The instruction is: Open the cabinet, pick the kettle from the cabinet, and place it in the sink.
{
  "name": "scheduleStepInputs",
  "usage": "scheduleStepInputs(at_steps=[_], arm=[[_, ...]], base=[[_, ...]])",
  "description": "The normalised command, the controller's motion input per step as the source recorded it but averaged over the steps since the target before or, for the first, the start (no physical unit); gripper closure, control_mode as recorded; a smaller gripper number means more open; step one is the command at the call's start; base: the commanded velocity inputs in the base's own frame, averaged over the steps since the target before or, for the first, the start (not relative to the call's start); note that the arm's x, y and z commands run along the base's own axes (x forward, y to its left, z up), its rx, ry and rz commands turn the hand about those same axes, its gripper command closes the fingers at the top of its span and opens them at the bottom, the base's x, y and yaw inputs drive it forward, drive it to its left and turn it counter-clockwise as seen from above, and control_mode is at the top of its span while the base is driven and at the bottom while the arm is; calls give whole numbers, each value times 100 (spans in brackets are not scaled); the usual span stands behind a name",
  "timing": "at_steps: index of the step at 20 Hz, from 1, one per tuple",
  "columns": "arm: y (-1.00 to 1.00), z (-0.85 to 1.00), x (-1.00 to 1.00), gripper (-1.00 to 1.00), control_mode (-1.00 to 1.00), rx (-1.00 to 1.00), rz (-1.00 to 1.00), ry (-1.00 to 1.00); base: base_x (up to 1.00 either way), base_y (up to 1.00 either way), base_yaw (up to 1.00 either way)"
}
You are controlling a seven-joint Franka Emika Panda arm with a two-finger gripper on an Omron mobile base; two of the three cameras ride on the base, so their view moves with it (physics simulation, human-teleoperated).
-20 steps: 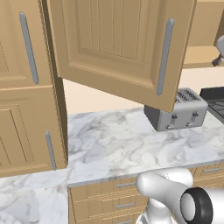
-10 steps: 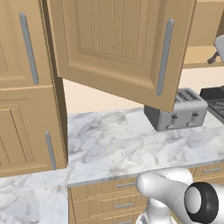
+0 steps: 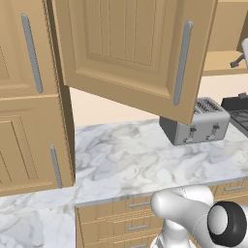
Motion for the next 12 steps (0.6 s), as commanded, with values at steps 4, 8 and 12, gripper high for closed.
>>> scheduleStepInputs(at_steps=[4,8,12], arm=[[2,0,7,-100,-100,8,4,2],[10,0,13,-100,-100,7,8,12],[4,-3,9,-100,-100,11,11,9]], base=[[0,0,0],[0,0,0],[0,0,0]])
